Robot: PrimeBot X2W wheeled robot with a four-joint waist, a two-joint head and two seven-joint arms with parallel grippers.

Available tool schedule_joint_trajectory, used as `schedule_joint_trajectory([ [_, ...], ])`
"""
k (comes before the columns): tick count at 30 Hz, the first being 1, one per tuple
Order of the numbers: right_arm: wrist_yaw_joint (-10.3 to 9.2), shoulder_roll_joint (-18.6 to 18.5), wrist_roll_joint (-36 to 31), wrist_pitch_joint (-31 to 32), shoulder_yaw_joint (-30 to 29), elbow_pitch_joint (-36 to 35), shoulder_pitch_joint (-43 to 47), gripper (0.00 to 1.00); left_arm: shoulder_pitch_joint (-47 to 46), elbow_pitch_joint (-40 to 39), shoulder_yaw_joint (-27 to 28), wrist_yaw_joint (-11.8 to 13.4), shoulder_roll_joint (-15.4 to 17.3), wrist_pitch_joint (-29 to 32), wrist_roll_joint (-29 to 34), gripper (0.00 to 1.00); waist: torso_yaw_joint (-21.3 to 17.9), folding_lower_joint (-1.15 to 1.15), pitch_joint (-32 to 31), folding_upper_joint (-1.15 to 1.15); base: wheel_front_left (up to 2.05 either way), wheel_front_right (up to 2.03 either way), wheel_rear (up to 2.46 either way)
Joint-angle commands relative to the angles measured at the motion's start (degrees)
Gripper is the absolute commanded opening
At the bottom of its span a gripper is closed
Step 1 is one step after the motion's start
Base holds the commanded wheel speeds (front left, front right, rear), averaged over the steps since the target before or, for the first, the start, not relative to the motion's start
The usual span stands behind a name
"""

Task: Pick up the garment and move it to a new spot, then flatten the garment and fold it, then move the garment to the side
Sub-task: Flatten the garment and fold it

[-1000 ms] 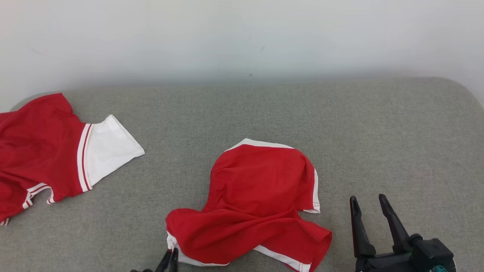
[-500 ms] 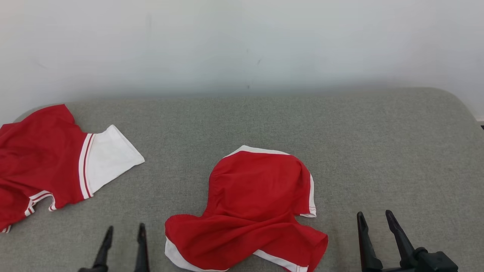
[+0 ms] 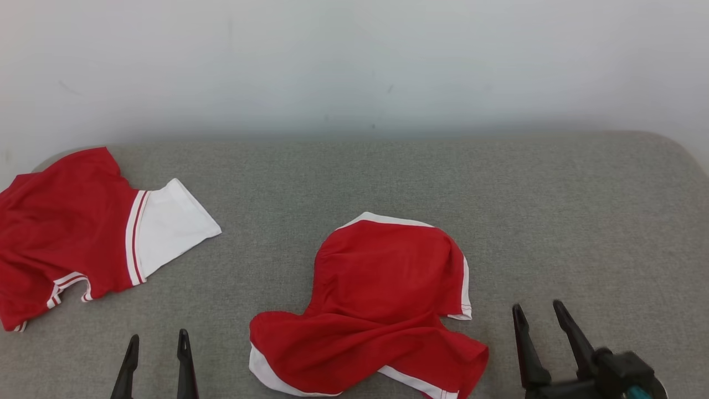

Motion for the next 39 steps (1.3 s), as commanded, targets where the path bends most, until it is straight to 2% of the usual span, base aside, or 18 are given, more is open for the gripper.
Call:
schedule_joint_trajectory([
  [1,-0.13,-0.49,0.48,-0.02,0.54,0.37,-1.43,1.00,0.37,-0.01,0.20,-0.29,-0.24,-0.19,0.48,1.00,0.36,0.00,0.21,0.00,0.00,0.00,0.00],
  [6,-0.13,-3.78,1.49,-0.02,4.07,6.48,-9.86,1.00,-1.03,0.63,0.45,-1.45,-0.93,-0.19,1.73,1.00,1.70,0.00,0.77,0.00,0.00,0.00,0.00],
  [11,-0.13,-6.32,3.55,1.07,8.05,17.74,-20.39,1.00,-2.21,1.23,0.07,-2.32,-1.46,-0.19,2.23,1.00,3.63,0.00,1.45,0.00,0.00,0.00,0.00],
  [18,-0.13,-7.99,8.11,4.48,12.95,31.72,-30.88,1.00,-3.60,2.09,-1.06,-2.84,-1.87,-0.20,2.29,1.00,7.14,0.00,2.73,0.00,0.00,0.00,0.00],
  [26,-0.13,-7.61,13.12,9.38,18.27,44.66,-35.83,1.00,-4.56,3.17,-1.55,-3.29,-2.07,-0.19,2.24,1.00,9.35,0.00,3.97,0.00,0.00,0.00,0.00],
  [27,-0.13,-7.38,13.98,10.73,19.39,45.74,-36.14,0.44,-4.64,3.26,-1.54,-3.32,-2.06,-0.19,2.20,1.00,9.40,0.00,4.03,0.00,0.00,0.00,0.00],
  [28,-0.13,-7.46,14.99,10.78,20.00,45.98,-36.86,0.00,-4.72,3.35,-1.46,-3.33,-2.07,-0.19,2.16,1.00,9.40,0.00,4.08,0.00,0.00,0.00,0.00],
  [34,-0.13,-10.64,16.09,3.64,22.81,46.09,-41.36,0.00,-5.12,4.13,-1.48,-3.19,-2.09,-0.19,1.76,1.00,8.81,0.00,3.73,0.00,0.00,0.00,0.00],
  [39,-0.13,-13.02,15.49,1.17,23.84,45.87,-46.01,0.00,-5.58,4.28,-2.14,-3.09,-2.11,-0.19,1.40,1.00,8.84,0.00,3.55,0.00,0.00,0.00,0.00],
])
